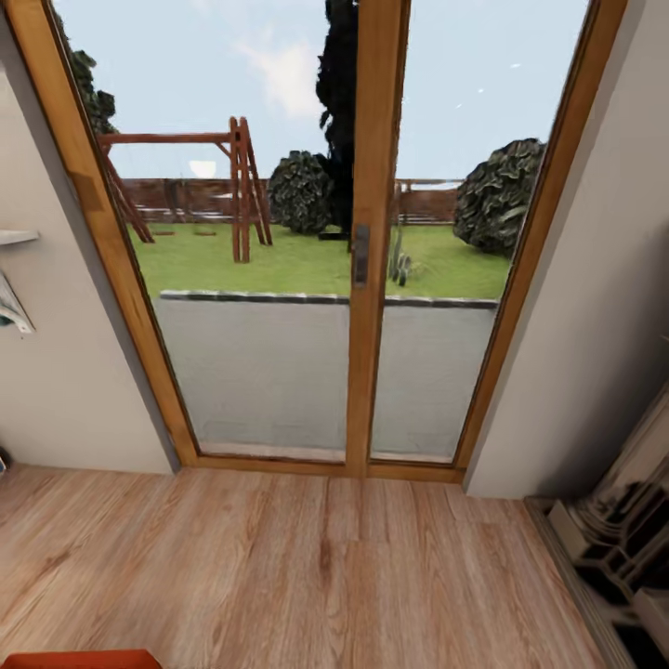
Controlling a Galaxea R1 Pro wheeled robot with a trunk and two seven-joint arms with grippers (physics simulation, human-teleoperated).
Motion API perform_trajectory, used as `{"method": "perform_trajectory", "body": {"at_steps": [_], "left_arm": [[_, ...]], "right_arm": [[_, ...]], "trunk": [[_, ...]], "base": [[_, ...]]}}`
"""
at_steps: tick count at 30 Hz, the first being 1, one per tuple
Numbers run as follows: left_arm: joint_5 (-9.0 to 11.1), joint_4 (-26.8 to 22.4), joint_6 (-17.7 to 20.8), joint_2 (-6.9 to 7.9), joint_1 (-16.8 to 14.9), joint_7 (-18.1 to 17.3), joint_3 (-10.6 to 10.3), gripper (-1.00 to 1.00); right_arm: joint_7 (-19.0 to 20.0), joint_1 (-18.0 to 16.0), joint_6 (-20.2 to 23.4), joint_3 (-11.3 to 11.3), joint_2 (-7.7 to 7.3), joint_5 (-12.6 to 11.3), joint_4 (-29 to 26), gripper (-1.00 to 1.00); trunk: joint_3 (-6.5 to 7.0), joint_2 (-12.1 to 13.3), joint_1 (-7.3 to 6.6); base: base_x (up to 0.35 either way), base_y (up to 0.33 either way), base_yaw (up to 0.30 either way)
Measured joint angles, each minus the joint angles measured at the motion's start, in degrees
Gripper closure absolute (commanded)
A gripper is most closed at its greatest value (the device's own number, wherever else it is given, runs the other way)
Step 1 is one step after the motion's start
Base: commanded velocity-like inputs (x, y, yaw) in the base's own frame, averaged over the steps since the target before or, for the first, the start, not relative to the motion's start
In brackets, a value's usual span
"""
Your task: Move the two storage containers from the living room to the garage. In the garage, place one container on the floor and stack the other container on top of it (either order is fine).
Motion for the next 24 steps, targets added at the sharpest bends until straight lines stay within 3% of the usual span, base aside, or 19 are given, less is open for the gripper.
{"method": "perform_trajectory", "body": {"at_steps": [24], "left_arm": [[0.0,0.0,0.0,0.01,0.0,0.0,0.0,-1.00]], "right_arm": [[0.0,0.0,0.0,0.0,-0.06,0.2,0.0,-1.00]], "trunk": [[0.00,0.0,0.00]], "base": [[0.002,0.000,0.267]]}}
